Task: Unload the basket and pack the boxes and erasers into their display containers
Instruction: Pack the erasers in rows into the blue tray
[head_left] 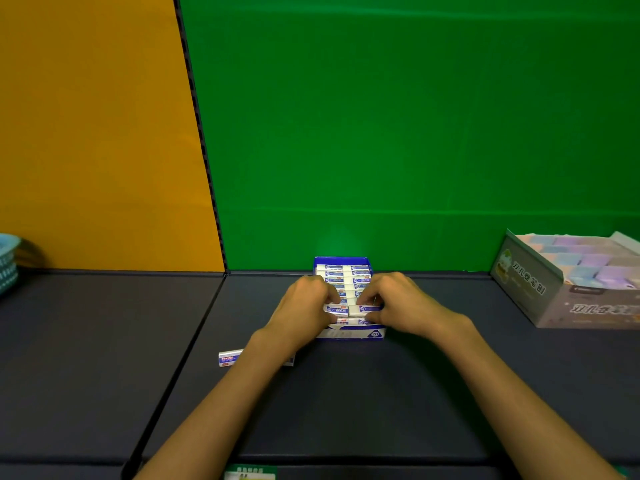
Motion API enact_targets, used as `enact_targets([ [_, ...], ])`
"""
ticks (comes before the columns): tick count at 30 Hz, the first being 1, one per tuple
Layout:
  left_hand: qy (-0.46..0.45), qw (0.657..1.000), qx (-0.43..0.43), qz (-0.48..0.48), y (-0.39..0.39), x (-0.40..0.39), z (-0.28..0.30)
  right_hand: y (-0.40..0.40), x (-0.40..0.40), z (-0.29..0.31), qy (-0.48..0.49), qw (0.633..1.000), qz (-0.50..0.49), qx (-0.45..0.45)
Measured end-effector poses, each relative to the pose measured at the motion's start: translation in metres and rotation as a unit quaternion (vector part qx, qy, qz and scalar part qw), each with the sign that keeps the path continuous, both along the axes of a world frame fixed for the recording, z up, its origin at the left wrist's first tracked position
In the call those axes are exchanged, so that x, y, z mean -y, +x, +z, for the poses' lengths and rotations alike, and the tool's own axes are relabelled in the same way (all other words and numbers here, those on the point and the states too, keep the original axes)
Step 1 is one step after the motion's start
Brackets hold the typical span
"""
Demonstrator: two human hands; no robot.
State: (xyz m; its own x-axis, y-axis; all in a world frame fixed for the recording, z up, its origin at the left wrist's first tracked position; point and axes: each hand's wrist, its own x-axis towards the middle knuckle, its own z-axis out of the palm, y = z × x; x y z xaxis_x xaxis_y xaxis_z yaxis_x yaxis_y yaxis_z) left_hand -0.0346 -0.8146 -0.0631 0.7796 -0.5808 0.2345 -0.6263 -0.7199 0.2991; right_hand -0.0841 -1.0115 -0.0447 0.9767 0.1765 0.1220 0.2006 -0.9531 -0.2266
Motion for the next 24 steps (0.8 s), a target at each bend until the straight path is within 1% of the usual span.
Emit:
enact_targets([
  [5,-0.019,1.0,-0.014,0.01,0.0,-0.002,0.001,-0.002,0.002,-0.001,0.015,1.0,0.004,0.0],
  [10,-0.009,1.0,-0.008,0.003,0.0,-0.001,0.0,-0.001,0.003,-0.004,0.017,1.0,0.007,0.007],
  [19,-0.017,0.997,-0.073,-0.004,0.012,0.002,0.006,-0.001,0.004,-0.008,0.024,1.0,0.006,0.01],
  [24,-0.019,0.997,-0.072,-0.016,0.015,0.0,0.004,-0.002,0.004,-0.008,0.026,1.0,0.009,0.003],
])
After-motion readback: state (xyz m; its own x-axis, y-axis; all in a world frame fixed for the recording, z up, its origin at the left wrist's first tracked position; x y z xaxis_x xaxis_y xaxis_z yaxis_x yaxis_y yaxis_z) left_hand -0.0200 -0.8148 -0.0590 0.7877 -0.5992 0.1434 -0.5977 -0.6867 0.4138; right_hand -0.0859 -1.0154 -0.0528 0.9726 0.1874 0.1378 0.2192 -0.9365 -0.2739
